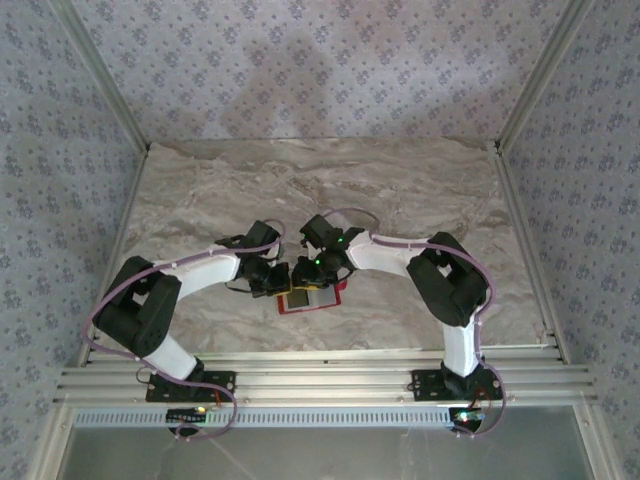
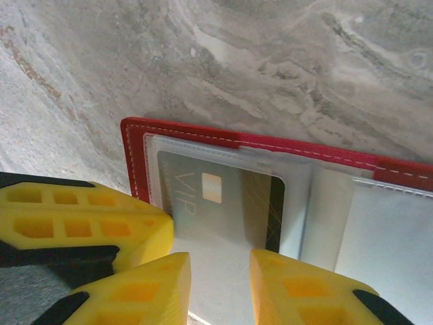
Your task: Take the credit cards out of the card holder
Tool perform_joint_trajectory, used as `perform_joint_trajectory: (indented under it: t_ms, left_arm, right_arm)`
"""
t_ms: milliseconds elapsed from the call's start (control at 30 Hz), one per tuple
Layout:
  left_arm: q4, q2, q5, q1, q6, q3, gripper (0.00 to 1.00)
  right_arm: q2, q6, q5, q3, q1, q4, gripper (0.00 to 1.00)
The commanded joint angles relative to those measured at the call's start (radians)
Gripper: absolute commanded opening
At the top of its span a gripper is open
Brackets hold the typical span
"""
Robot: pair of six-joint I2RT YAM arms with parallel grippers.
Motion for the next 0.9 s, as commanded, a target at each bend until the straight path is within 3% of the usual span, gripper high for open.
perform_joint_trajectory:
  t_ms: [0,633,867]
  left_arm:
    - [-0.025,0.013,-0.023,-0.005,0.024,-0.005,0.0]
    - [-0.044,-0.002,-0.037,-0.005,0.025,-0.006,0.0]
    - [-0.045,-0.004,-0.037,-0.005,0.027,-0.002,0.0]
  right_arm:
    - [0.018,-0.014,0.026,0.007,-0.002,-0.039,0.3]
    - [-0.005,-0.051,0.152,0.007,0.004,-0.131,0.28]
    - [-0.06,-0.039,0.105,-0.014,0.005,-0.069,0.27]
